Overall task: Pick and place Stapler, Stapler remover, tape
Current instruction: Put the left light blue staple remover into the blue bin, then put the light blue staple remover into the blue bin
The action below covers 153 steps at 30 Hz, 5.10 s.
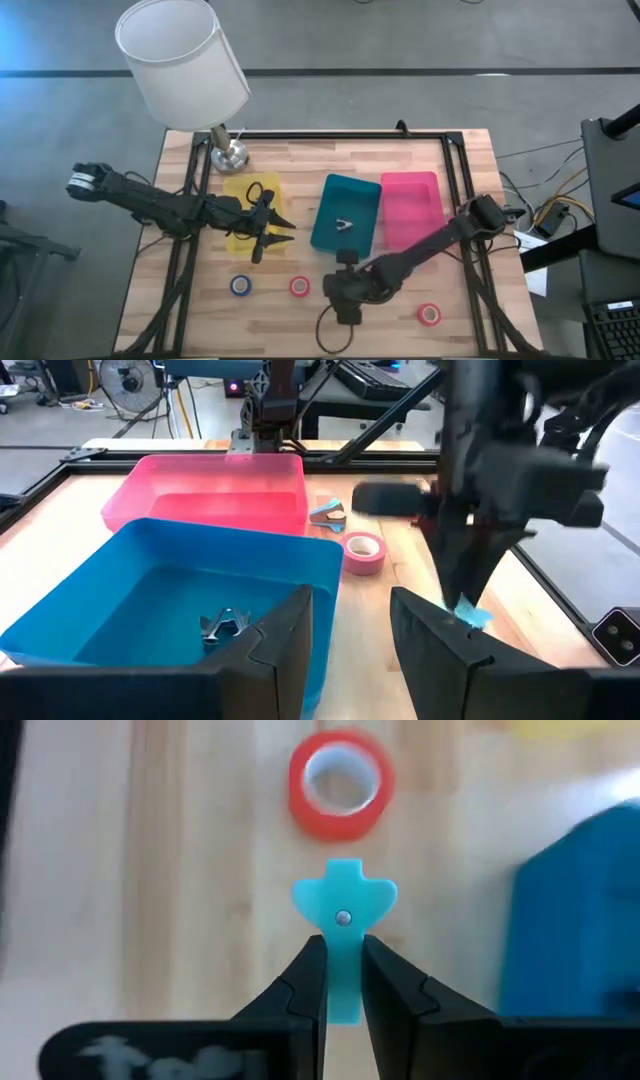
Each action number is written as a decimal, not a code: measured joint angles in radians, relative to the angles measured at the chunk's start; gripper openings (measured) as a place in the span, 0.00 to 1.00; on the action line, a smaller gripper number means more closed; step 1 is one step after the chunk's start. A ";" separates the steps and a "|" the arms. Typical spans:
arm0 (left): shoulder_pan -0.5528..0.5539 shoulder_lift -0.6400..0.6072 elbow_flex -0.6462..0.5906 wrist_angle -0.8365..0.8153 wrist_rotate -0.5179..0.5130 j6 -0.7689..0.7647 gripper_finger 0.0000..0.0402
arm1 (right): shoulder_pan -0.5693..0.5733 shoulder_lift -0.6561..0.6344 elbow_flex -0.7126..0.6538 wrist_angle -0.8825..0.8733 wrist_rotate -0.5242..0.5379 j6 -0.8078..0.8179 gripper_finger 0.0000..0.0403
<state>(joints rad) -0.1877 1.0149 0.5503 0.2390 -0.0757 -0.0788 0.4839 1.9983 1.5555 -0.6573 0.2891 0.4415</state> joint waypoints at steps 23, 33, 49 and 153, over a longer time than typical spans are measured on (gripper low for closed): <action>0.000 0.002 0.000 0.019 0.002 -0.055 0.35 | -0.124 -0.116 -0.206 -0.152 0.308 0.192 0.11; 0.000 0.002 0.000 0.023 -0.002 -0.056 0.35 | -0.217 -0.114 -0.309 -0.034 0.129 0.155 0.12; 0.000 0.002 0.000 0.023 -0.002 -0.074 0.35 | -0.220 -0.114 -0.318 -0.032 0.128 0.134 0.25; 0.000 0.002 0.000 0.034 0.003 -0.039 0.35 | 0.282 -0.287 -0.582 -0.377 0.046 1.604 0.25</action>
<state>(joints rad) -0.1875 1.0164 0.5503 0.2726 -0.0727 -0.1181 0.7654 1.7111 0.9736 -1.0341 0.3349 2.0455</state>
